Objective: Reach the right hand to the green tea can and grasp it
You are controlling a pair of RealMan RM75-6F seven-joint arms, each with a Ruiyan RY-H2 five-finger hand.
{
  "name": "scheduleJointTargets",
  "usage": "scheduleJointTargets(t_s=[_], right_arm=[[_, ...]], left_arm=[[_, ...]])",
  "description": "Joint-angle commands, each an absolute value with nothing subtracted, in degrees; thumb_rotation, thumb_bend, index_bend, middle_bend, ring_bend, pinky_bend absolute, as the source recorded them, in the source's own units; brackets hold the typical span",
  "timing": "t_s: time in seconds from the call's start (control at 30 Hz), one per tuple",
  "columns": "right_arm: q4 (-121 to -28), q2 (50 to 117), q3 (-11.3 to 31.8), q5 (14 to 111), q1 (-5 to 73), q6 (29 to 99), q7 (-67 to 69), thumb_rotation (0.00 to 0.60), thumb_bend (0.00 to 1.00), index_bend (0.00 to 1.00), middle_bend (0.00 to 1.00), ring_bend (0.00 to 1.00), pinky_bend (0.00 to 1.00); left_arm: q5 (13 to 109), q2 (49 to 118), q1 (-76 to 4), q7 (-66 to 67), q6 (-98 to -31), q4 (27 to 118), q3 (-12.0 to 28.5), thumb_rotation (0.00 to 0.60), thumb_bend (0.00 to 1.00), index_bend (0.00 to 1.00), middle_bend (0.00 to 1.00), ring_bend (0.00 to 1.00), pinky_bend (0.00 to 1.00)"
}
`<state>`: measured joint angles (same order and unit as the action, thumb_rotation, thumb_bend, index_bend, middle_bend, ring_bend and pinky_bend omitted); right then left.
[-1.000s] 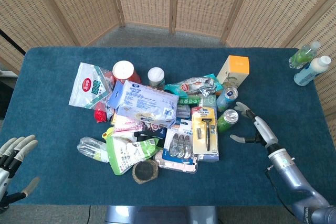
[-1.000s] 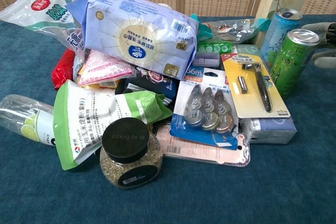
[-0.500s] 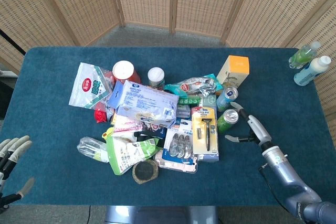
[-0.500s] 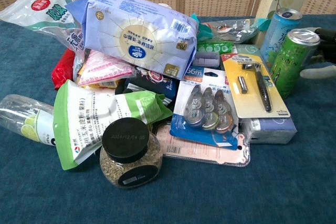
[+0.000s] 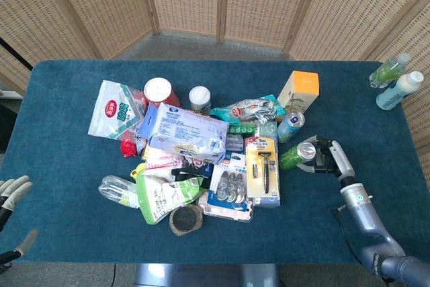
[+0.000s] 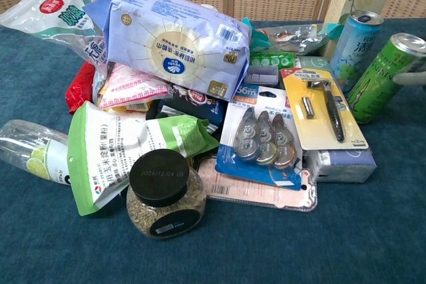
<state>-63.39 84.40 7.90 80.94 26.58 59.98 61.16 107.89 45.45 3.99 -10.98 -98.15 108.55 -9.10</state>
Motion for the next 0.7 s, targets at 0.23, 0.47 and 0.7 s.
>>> scheduleJointTargets(t_s=[0.23, 0.47, 0.7], right_arm=[[-66.6, 79.4, 6.8, 82.3, 23.5, 62.3, 67.5, 0.6, 0.07, 0.61, 0.88, 0.97, 0.83], [-71.9, 74.5, 6.8, 83.1, 21.1, 66.4, 66.1, 0.6, 0.07, 0.61, 0.88, 0.97, 0.84], [-82.0, 66.8, 7.8, 84.9, 20.2, 69.4, 65.1, 0.6, 0.07, 0.61, 0.88, 0.97, 0.84]], left_arm=[[107.7, 46.1, 3.5, -11.3, -97.1, 108.2, -8.8, 0.6, 0.41, 0.0, 0.0, 0.0, 0.0], [107.6, 46.6, 2.8, -11.1, -95.8, 108.2, -8.6, 0.6, 0.41, 0.0, 0.0, 0.0, 0.0], [108.7, 47.3, 2.6, -10.4, -95.5, 108.2, -8.7, 0.6, 0.41, 0.0, 0.0, 0.0, 0.0]])
